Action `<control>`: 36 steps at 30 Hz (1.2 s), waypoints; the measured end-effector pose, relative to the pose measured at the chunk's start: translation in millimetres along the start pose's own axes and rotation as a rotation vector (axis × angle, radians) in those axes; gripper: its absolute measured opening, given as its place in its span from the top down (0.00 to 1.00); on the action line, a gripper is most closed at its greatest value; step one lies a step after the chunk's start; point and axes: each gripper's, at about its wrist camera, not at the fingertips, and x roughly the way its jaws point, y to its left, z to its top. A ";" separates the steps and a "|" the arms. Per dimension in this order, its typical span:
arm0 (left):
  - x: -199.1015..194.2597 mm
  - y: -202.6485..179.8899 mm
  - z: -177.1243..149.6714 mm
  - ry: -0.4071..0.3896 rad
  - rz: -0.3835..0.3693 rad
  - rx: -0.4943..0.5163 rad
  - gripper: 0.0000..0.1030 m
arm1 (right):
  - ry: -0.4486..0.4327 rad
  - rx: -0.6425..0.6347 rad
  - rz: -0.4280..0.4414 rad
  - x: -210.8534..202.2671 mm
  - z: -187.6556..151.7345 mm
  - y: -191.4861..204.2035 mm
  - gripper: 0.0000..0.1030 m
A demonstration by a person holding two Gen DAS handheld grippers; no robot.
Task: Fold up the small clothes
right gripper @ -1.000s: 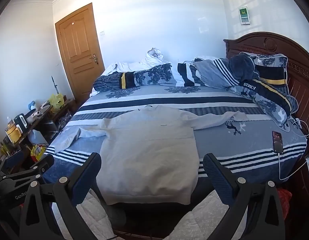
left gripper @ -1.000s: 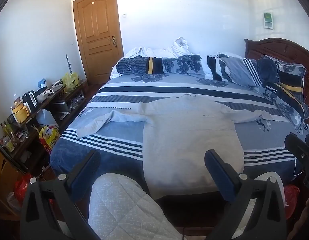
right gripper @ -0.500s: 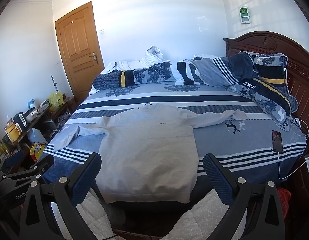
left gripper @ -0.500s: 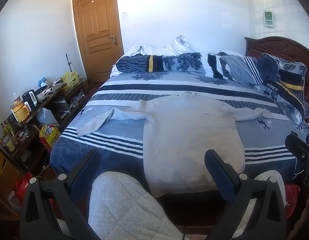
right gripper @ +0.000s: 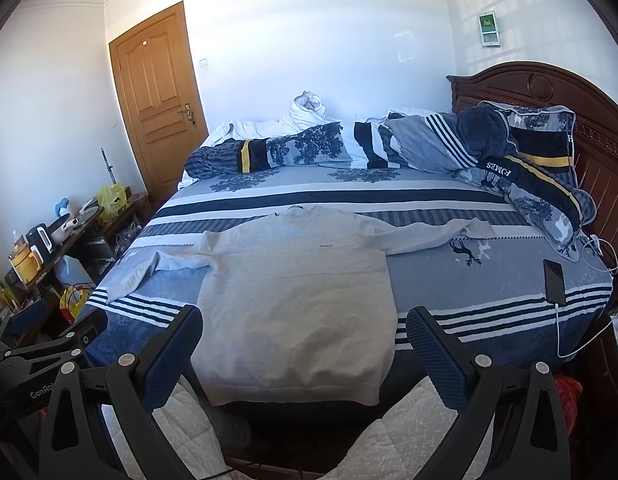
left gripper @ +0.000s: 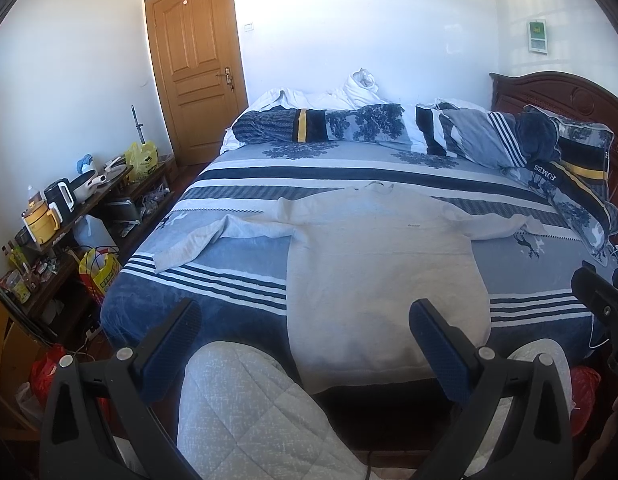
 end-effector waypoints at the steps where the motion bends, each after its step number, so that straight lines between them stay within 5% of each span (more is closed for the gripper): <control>1: 0.2 -0.5 0.1 0.000 0.001 0.000 0.00 | 0.000 0.003 0.002 -0.1 0.8 -0.1 0.00; 28: 1.2 -0.5 1.1 0.007 0.001 0.000 0.00 | -0.017 0.019 0.017 0.0 0.0 -0.7 0.00; 36: 47.6 30.9 -3.4 0.133 -0.045 -0.074 0.00 | 0.004 -0.010 0.034 16.0 0.3 1.5 0.00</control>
